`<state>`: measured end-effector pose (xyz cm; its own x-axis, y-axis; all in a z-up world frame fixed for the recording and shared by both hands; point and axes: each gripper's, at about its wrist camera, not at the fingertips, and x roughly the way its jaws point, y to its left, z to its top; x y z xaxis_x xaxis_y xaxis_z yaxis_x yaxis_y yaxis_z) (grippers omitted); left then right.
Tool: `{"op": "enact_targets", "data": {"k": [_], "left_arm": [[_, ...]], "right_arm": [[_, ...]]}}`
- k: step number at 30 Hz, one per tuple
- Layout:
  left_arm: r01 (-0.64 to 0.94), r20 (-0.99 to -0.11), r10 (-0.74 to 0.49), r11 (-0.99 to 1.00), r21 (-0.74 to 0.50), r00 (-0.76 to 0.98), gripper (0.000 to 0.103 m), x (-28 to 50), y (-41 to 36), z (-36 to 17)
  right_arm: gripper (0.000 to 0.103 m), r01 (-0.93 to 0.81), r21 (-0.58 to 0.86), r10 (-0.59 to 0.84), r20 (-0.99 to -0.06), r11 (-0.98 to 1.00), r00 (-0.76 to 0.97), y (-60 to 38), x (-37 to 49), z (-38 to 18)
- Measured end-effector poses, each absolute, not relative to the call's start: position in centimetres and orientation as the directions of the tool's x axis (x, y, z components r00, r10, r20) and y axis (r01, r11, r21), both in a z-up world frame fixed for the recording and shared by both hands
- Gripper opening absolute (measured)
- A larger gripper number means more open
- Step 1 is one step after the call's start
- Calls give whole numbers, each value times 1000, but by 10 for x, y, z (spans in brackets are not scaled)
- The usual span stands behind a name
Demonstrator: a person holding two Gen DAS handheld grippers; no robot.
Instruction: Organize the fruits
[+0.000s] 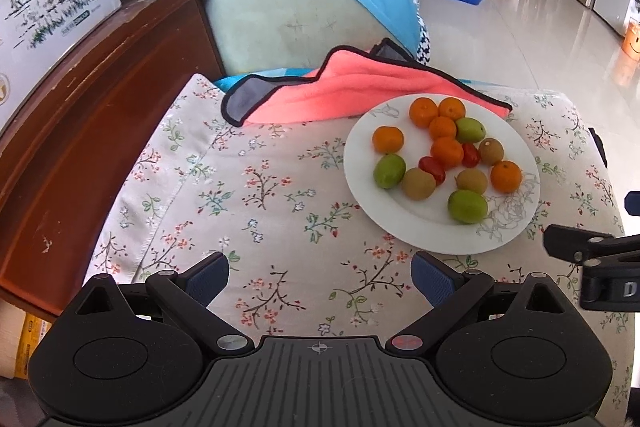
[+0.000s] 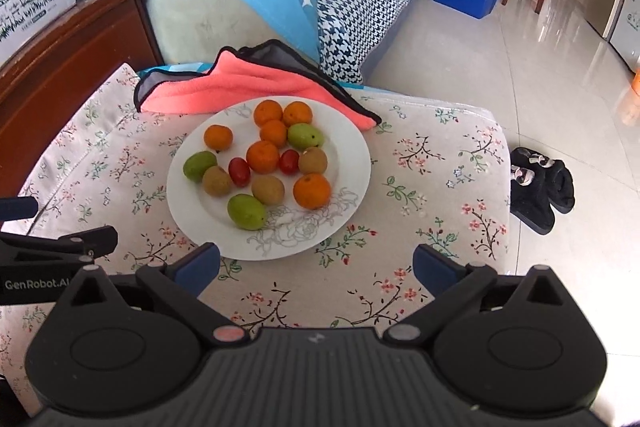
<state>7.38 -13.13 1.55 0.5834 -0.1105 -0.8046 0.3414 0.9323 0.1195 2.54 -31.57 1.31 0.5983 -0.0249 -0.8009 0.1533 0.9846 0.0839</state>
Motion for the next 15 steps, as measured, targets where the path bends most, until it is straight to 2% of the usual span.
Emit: {"op": "enact_targets", "data": {"k": [15], "left_arm": [[340, -809, -79, 928, 154, 582, 99, 76, -145, 7]], "right_arm": [[102, 135, 54, -33, -821, 989, 570, -308, 32, 2]]}}
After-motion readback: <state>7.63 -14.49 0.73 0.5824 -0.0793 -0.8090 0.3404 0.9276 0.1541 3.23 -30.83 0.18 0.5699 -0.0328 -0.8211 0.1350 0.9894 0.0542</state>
